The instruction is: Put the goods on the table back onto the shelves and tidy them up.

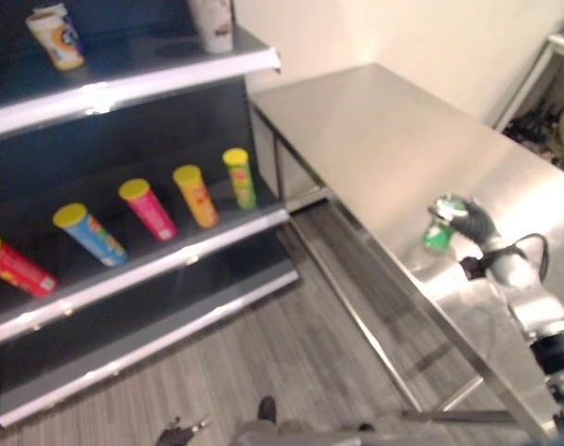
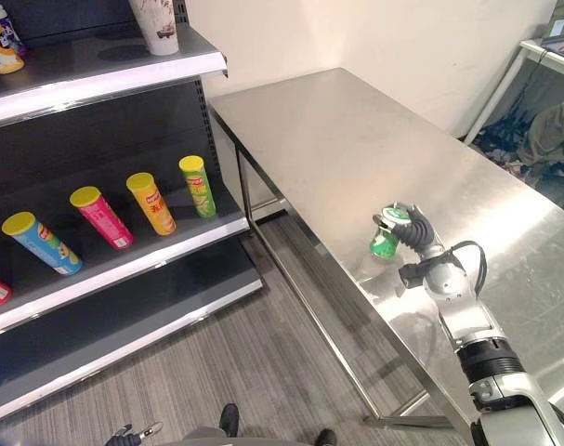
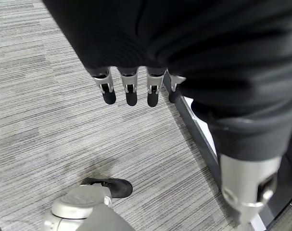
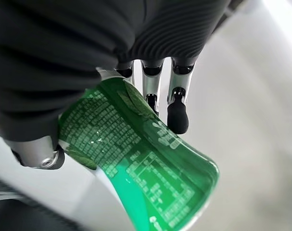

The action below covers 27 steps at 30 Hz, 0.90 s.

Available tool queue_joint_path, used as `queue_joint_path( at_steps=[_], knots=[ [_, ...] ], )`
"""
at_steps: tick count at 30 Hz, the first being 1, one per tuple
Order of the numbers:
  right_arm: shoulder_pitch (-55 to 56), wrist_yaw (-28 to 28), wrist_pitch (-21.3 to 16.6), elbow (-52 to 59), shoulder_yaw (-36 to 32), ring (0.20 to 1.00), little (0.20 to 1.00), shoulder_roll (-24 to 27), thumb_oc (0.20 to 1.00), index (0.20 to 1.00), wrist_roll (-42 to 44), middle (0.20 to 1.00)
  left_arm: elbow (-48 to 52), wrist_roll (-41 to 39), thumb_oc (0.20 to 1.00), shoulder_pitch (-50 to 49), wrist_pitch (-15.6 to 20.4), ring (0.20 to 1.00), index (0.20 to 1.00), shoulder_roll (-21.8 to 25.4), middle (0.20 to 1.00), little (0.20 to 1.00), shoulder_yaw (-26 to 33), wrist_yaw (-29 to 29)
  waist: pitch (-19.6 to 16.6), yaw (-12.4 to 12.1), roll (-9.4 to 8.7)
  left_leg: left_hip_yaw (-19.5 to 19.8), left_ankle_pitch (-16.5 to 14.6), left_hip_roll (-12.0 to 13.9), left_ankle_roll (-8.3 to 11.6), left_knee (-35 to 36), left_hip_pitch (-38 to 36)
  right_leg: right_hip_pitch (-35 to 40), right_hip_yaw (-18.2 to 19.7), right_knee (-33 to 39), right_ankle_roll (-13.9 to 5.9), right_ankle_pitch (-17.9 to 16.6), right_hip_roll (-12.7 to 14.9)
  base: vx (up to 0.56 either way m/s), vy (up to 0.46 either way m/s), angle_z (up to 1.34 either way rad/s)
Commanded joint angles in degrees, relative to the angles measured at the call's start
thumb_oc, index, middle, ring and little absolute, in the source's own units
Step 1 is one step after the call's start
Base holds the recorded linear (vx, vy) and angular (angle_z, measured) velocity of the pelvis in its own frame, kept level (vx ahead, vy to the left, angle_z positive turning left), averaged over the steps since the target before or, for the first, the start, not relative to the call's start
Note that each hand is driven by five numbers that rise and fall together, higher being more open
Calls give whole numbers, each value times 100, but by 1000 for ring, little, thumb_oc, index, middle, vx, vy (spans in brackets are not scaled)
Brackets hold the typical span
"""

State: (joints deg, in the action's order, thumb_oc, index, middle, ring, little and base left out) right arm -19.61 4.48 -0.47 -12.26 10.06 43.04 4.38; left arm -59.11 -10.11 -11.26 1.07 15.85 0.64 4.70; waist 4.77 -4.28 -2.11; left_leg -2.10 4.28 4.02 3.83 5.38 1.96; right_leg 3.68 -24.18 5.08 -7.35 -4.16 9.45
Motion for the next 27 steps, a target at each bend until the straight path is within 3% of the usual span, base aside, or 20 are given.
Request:
queue_joint_path(
  at_steps=[1,9,16,17,18,19,23,26,27],
  knots=[
    [-452,221,-601,862,-343,200,200,464,200,200,-62,200,-105,-70,1000,236,76,1000,1000,42,1000,1000,-34,153,76,-107,120,-634,-239,453,533,-42,-404,217,-113,-31,-125,424,-74,0,0,0],
    [-1238,110,-1027,2087,-119,200,200,344,200,200,338,200,-21,-110,1000,267,121,1000,1000,-7,1000,1000,-91,181,60,-218,119,-559,-227,510,579,-97,-403,276,-145,-14,-70,509,-132,0,-41,2],
    [-2748,-36,-1086,2101,842,200,200,535,200,200,677,200,31,-325,1000,289,186,1000,1000,30,1000,1000,-190,151,150,-489,109,-257,-62,548,689,-324,-133,278,-280,-8,26,609,-206,-45,-46,24],
    [-3369,6,-1094,1958,1173,200,200,667,200,200,697,200,-13,-445,1000,323,212,1000,1000,38,1000,1000,-257,142,247,-631,112,-191,72,588,786,-457,153,286,-545,-8,41,629,-149,-134,-10,68],
    [-3370,6,-1094,1958,1175,200,200,667,200,200,697,200,-13,-445,1000,323,212,1000,1000,37,1000,1000,-256,142,247,-629,113,-189,72,588,786,-458,155,286,-547,-8,41,629,-149,-137,61,95],
    [-3724,42,-1075,1808,1362,200,200,765,200,200,676,200,-64,-487,1000,323,218,1000,1000,18,1000,1000,-293,134,246,-661,123,-370,148,742,794,-482,232,302,-808,-8,24,607,-49,18,59,127],
    [-4221,114,-984,1402,1686,200,200,846,200,200,581,200,-319,-517,1000,386,190,1000,1000,14,1000,1000,-320,141,123,-656,219,-784,151,1143,893,-320,-5,387,-1084,-42,-72,593,70,14,129,87],
    [-4268,133,-905,1292,1639,200,200,858,200,200,496,200,-385,-478,1000,332,129,1000,1000,18,1000,1000,-355,120,-29,-698,345,-827,148,1048,867,-171,-79,439,-1216,-79,-133,477,177,66,250,69],
    [-4267,140,-857,1192,1586,200,200,812,200,200,476,200,-483,-364,1000,323,88,1000,1000,40,1000,1000,-378,76,-81,-761,393,-808,49,917,789,-153,-130,457,-1277,-182,-188,409,364,69,281,80]
  ],
)
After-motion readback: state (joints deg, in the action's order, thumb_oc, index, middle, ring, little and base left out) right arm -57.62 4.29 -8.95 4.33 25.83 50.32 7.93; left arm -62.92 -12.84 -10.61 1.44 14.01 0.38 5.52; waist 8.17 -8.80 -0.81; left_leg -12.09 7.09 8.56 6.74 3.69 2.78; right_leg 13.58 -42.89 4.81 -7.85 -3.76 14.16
